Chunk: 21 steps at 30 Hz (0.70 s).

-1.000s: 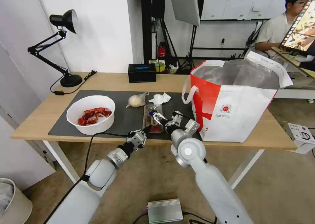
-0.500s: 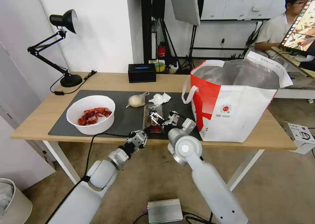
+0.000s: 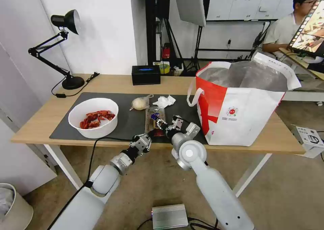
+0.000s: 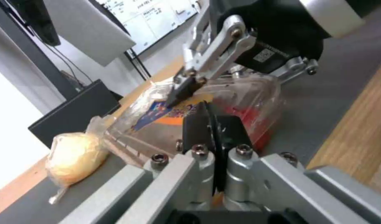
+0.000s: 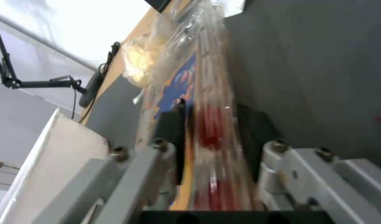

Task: Pick up the trash from the table and place it into the takeout bag.

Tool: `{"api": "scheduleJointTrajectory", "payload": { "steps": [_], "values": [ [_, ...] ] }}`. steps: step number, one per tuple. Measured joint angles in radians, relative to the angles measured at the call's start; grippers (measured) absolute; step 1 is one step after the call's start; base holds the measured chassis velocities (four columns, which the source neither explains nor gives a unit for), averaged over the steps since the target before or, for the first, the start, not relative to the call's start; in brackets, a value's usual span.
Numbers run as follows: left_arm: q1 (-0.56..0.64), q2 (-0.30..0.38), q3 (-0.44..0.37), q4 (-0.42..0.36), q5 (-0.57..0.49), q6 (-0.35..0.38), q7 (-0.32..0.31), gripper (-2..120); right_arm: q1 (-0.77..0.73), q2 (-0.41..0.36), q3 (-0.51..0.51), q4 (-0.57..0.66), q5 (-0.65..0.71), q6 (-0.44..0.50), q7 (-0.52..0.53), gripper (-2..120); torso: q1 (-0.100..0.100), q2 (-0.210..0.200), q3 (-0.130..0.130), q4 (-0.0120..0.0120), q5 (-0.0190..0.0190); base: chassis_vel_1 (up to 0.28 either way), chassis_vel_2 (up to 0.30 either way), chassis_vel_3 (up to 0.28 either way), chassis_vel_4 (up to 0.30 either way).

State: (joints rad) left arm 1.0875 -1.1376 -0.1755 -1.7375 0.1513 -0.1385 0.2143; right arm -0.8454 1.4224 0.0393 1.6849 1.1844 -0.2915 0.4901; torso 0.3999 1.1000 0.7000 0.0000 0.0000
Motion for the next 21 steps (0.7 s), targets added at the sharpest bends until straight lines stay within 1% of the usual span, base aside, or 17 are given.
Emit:
{"api": "scheduleJointTrajectory", "payload": {
  "steps": [1, 2, 4, 5, 7, 18, 19, 20, 21],
  "values": [
    [0.001, 0.000, -0.001, 0.000, 0.000, 0.000, 0.000, 0, -0.002, 0.000, 0.000, 0.000, -0.001, 0.000, 0.000, 20, 0.000, 0.000, 0.000, 0.0000, 0.0000, 0.000, 0.000, 0.000, 0.000],
    [0.001, 0.000, -0.001, 0.000, 0.000, 0.000, 0.000, 0, -0.002, 0.000, 0.000, 0.000, -0.001, 0.000, 0.000, 20, 0.000, 0.000, 0.000, 0.0000, 0.0000, 0.000, 0.000, 0.000, 0.000],
    [0.002, 0.001, -0.004, 0.000, -0.001, 0.000, -0.001, 0, -0.004, -0.001, 0.001, 0.000, -0.002, 0.001, 0.000, 8, 0.000, 0.000, 0.000, 0.0000, 0.0000, 0.000, 0.000, 0.000, 0.000],
    [0.002, 0.001, -0.004, 0.000, -0.001, 0.000, -0.001, 0, -0.004, -0.001, 0.001, 0.000, -0.002, 0.001, 0.000, 8, 0.000, 0.000, 0.000, 0.0000, 0.0000, 0.000, 0.000, 0.000, 0.000],
    [0.004, 0.000, -0.004, 0.000, -0.002, 0.000, -0.002, 0, -0.006, -0.001, 0.000, 0.000, -0.004, 0.003, 0.000, 1, 0.000, 0.000, 0.000, 0.0000, 0.0000, 0.000, 0.000, 0.000, 0.000],
    [0.016, 0.001, -0.006, -0.009, -0.033, 0.004, -0.014, 1, -0.008, 0.002, -0.017, 0.007, -0.029, 0.006, 0.002, 0, 0.000, 0.000, 0.000, 0.0000, 0.0000, 0.000, 0.000, 0.000, 0.000],
    [0.019, 0.003, -0.005, -0.010, -0.038, 0.005, -0.025, 7, -0.006, -0.003, -0.021, 0.008, -0.032, 0.007, 0.001, 0, 0.000, 0.000, 0.000, 0.0000, 0.0000, 0.000, 0.000, 0.000, 0.000],
    [0.020, 0.003, -0.004, -0.013, -0.044, 0.007, -0.029, 11, -0.005, -0.005, -0.022, 0.008, -0.033, 0.007, 0.000, 0, 0.000, 0.000, 0.000, 0.0001, 0.0000, 0.000, 0.000, 0.000, 0.000],
    [0.020, 0.003, -0.004, -0.013, -0.044, 0.007, -0.029, 11, -0.005, -0.005, -0.022, 0.008, -0.033, 0.007, 0.000, 0, 0.000, 0.000, 0.000, 0.0001, 0.0000, 0.000, 0.000, 0.000, 0.000]
  ]
}}
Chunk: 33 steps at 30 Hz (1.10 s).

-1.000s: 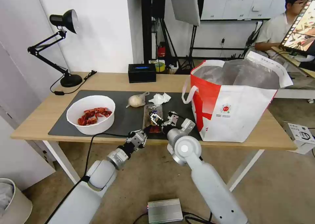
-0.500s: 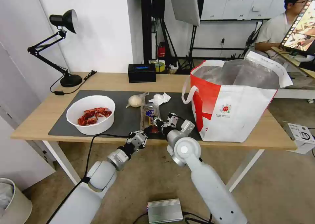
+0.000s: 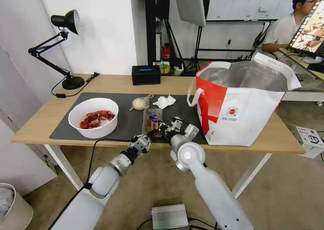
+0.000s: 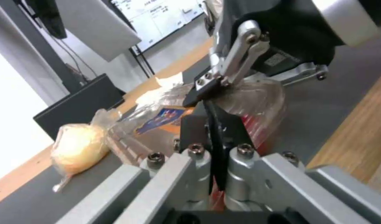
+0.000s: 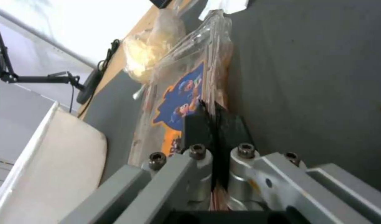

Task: Pick up the trash from the table and place it into the takeout bag.

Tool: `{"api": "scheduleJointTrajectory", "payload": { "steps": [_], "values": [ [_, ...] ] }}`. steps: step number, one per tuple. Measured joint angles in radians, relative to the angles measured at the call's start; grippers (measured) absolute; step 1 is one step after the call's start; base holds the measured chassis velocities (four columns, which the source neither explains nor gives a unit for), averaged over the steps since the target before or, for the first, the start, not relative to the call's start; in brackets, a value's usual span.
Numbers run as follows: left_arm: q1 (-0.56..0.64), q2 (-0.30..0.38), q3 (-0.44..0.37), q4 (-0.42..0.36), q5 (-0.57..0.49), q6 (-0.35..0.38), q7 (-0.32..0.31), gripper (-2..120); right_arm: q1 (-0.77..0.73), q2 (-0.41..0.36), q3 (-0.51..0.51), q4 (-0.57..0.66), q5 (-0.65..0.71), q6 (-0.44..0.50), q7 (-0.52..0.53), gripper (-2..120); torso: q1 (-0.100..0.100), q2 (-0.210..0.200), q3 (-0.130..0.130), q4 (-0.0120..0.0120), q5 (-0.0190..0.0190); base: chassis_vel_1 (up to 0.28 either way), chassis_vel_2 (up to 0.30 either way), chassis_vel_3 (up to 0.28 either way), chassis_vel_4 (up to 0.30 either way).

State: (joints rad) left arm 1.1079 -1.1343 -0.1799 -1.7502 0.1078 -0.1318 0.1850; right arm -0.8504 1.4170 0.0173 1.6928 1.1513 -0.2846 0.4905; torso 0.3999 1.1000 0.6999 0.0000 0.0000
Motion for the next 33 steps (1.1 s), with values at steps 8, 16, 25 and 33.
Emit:
{"api": "scheduleJointTrajectory", "payload": {
  "steps": [8, 16, 25, 33],
  "values": [
    [0.026, 0.012, -0.009, -0.036, -0.059, 0.023, -0.028, 40, -0.005, -0.013, -0.010, 0.004, -0.041, 0.006, -0.031, 0, 0.000, 0.000, 0.000, 0.0000, 0.0000, 0.000, 0.000, 0.000, 0.000],
    [0.083, 0.019, -0.048, -0.081, -0.128, 0.045, -0.061, 70, -0.021, -0.033, -0.031, 0.004, -0.123, 0.030, -0.080, 0, 0.000, 0.000, 0.000, 0.0000, 0.0000, 0.000, 0.000, 0.000, 0.000],
    [0.147, 0.008, -0.106, -0.128, -0.183, 0.067, -0.072, 98, -0.027, -0.052, -0.049, 0.013, -0.193, 0.049, -0.119, 0, 0.000, 0.000, 0.000, 0.0000, 0.0000, 0.000, 0.000, 0.000, 0.000],
    [0.198, 0.002, -0.168, -0.163, -0.228, 0.081, -0.082, 100, -0.037, -0.075, -0.056, 0.037, -0.277, 0.069, -0.153, 0, 0.000, 0.000, 0.000, 0.0001, 0.0000, 0.000, 0.000, 0.000, 0.000]
  ]
}}
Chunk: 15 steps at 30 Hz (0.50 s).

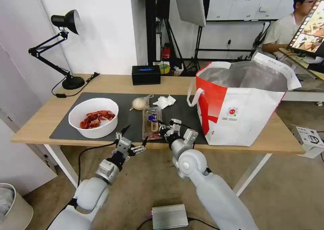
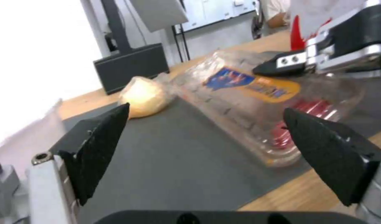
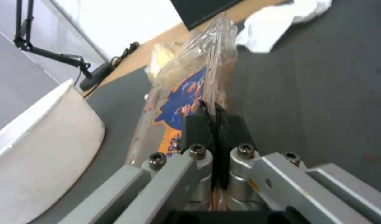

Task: Pick up the trash from the table and place it into the takeout bag.

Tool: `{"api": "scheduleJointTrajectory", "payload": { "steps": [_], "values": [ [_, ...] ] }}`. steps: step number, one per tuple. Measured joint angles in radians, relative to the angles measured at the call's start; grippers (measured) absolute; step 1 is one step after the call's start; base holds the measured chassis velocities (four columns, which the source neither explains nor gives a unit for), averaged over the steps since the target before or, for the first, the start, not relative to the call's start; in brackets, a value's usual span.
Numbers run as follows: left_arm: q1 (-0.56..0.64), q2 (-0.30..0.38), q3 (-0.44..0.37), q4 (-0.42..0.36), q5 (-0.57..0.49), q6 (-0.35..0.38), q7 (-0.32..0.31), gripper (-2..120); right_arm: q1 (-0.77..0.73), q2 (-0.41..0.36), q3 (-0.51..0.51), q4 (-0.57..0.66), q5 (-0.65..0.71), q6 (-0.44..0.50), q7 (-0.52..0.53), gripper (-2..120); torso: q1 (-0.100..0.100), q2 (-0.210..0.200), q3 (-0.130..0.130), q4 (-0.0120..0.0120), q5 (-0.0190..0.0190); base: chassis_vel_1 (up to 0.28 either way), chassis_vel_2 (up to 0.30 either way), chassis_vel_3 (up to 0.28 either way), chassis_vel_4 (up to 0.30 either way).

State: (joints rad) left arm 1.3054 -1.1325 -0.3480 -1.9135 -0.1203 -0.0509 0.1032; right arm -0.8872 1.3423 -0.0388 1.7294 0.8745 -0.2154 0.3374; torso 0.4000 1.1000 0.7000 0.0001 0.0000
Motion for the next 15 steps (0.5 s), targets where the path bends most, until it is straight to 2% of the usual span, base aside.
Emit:
{"api": "scheduleJointTrajectory", "payload": {
  "steps": [7, 15],
  "values": [
    [0.028, -0.013, -0.029, -0.022, -0.028, 0.014, -0.018, 100, -0.009, -0.032, 0.001, 0.029, -0.055, 0.022, -0.033, 0, 0.000, 0.000, 0.000, -0.0001, 0.0000, 0.000, 0.000, 0.000, 0.000],
    [0.053, -0.040, -0.053, -0.043, -0.042, 0.024, -0.021, 100, -0.036, -0.108, 0.016, 0.092, -0.161, 0.112, -0.093, 0, 0.000, 0.000, 0.000, -0.0002, 0.0001, 0.000, 0.000, 0.000, 0.000]
  ]
}}
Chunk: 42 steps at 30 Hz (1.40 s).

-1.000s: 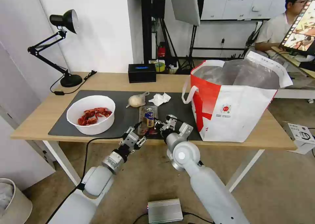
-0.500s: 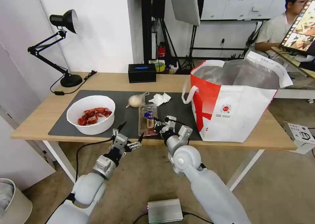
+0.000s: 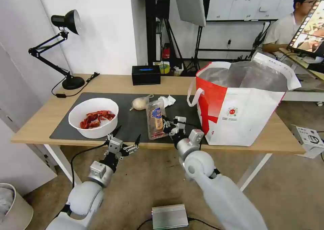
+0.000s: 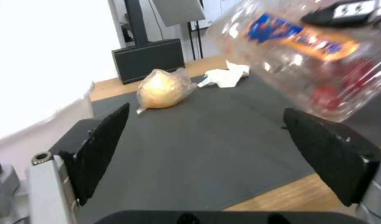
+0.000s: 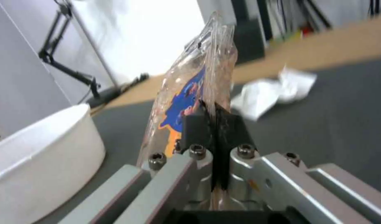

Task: Pick up the trash from the table and place it into the takeout bag.

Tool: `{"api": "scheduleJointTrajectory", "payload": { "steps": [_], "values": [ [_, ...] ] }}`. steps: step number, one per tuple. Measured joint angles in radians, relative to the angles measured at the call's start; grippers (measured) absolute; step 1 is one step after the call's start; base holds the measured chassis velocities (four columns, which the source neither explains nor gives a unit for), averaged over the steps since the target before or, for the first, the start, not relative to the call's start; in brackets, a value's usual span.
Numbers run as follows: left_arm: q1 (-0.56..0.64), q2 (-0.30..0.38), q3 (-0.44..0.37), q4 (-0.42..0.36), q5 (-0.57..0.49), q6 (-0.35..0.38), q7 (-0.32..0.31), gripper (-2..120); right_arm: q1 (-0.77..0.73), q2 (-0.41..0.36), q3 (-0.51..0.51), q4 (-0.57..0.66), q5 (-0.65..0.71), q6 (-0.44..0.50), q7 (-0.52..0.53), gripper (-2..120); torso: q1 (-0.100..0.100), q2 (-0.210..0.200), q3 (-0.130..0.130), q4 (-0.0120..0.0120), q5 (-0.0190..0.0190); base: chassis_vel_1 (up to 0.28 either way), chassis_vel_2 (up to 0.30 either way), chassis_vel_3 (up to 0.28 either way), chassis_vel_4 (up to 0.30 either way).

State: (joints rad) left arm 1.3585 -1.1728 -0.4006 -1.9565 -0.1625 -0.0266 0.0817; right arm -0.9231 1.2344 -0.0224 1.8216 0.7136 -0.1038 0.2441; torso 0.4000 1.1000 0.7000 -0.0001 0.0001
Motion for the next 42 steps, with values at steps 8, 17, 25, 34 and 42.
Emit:
{"api": "scheduleJointTrajectory", "payload": {
  "steps": [8, 17, 25, 34, 42],
  "values": [
    [0.027, -0.025, -0.038, -0.026, -0.018, 0.010, 0.002, 100, -0.069, -0.084, 0.055, 0.104, -0.070, 0.089, -0.091, 0, 0.000, 0.000, 0.000, 0.0000, 0.0002, 0.000, 0.000, 0.000, 0.000],
    [0.067, -0.025, -0.050, -0.054, -0.044, 0.016, 0.006, 100, -0.190, -0.184, 0.183, 0.221, -0.136, 0.179, -0.166, 0, 0.000, 0.000, 0.000, 0.0000, 0.0002, 0.000, 0.000, 0.000, 0.000],
    [0.108, -0.030, -0.076, -0.077, -0.045, 0.015, 0.009, 100, -0.266, -0.260, 0.282, 0.314, -0.116, 0.215, -0.202, 0, 0.000, 0.000, 0.000, 0.0000, 0.0002, 0.000, 0.000, 0.000, 0.000],
    [0.149, -0.044, -0.112, -0.102, -0.043, 0.009, 0.025, 100, -0.272, -0.347, 0.398, 0.418, -0.025, 0.221, -0.190, 0, 0.000, 0.000, 0.000, 0.0001, 0.0000, 0.000, 0.000, 0.000, 0.000],
    [0.164, -0.050, -0.129, -0.116, -0.042, 0.002, 0.033, 100, -0.267, -0.405, 0.514, 0.444, 0.040, 0.221, -0.168, 0, 0.000, 0.000, 0.000, 0.0001, 0.0002, 0.000, 0.000, 0.000, 0.000]
  ]
}}
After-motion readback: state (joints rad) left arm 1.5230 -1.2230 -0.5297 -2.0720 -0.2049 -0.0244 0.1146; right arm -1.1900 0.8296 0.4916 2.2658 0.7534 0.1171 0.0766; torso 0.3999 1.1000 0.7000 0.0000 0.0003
